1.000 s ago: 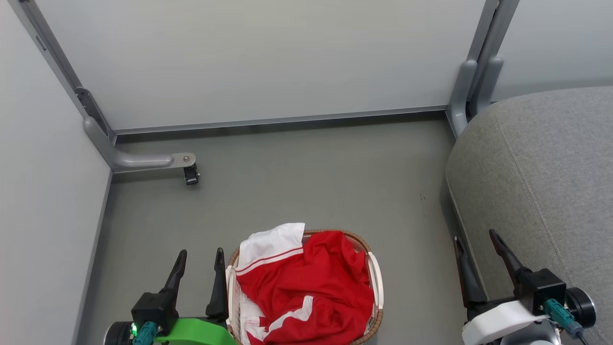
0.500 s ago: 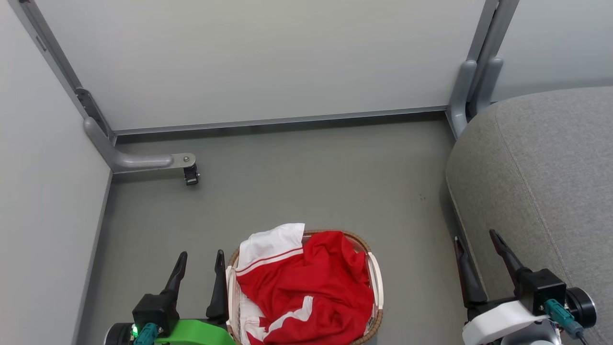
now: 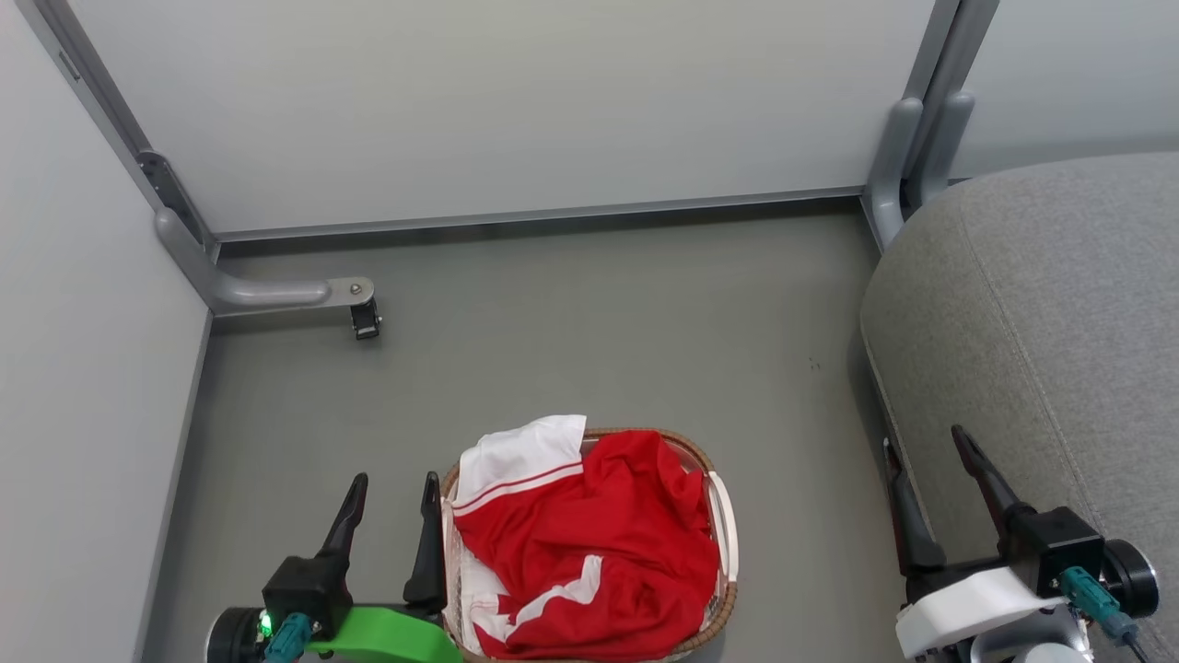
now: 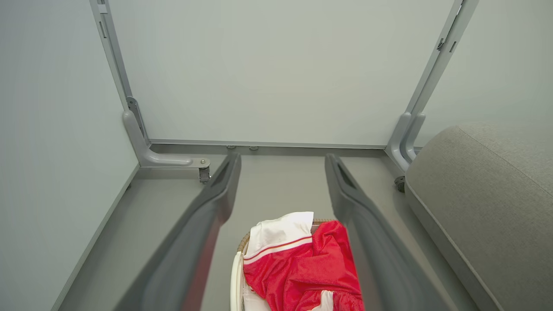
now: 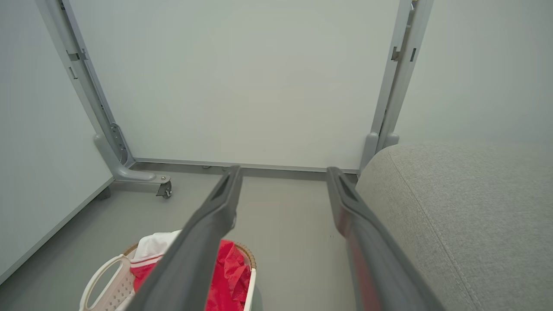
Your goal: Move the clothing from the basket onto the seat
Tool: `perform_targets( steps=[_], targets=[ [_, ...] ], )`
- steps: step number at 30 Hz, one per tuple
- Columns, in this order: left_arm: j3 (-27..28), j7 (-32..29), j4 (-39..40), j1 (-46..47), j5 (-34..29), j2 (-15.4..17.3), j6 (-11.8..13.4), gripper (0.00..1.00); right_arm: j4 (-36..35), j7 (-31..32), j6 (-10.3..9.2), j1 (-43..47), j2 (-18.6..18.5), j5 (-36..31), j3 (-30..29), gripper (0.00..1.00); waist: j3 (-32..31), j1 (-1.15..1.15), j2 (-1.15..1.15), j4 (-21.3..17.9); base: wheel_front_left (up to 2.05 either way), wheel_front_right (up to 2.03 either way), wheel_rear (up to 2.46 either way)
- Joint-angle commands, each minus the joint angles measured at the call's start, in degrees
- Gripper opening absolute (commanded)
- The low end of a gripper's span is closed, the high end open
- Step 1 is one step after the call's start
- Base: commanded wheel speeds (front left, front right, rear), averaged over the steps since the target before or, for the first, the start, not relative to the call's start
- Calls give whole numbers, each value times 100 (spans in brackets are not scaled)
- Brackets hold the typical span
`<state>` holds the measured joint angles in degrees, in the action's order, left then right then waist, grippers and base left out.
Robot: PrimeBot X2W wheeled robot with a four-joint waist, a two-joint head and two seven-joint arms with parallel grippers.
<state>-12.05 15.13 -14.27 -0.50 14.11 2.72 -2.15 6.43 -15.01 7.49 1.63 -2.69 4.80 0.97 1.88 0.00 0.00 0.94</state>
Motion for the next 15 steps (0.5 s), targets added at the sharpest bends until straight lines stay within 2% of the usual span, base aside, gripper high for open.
perform_targets(
  steps=[1,8,15],
  targets=[
    [-41,4,31,196,-91,30,-54,100,-102,-26,0,-119,-35,-17,-55,100,224,0,0,4,0,0,0],
    [-413,1,-154,1060,-627,30,-286,100,-462,-20,-1,-663,-33,-75,-269,100,1145,0,0,-81,0,0,0],
    [-1237,0,-1289,2402,-982,31,-476,100,-824,-20,-1,-1635,-33,-50,-511,100,2462,0,0,-435,0,0,0]
  ],
)
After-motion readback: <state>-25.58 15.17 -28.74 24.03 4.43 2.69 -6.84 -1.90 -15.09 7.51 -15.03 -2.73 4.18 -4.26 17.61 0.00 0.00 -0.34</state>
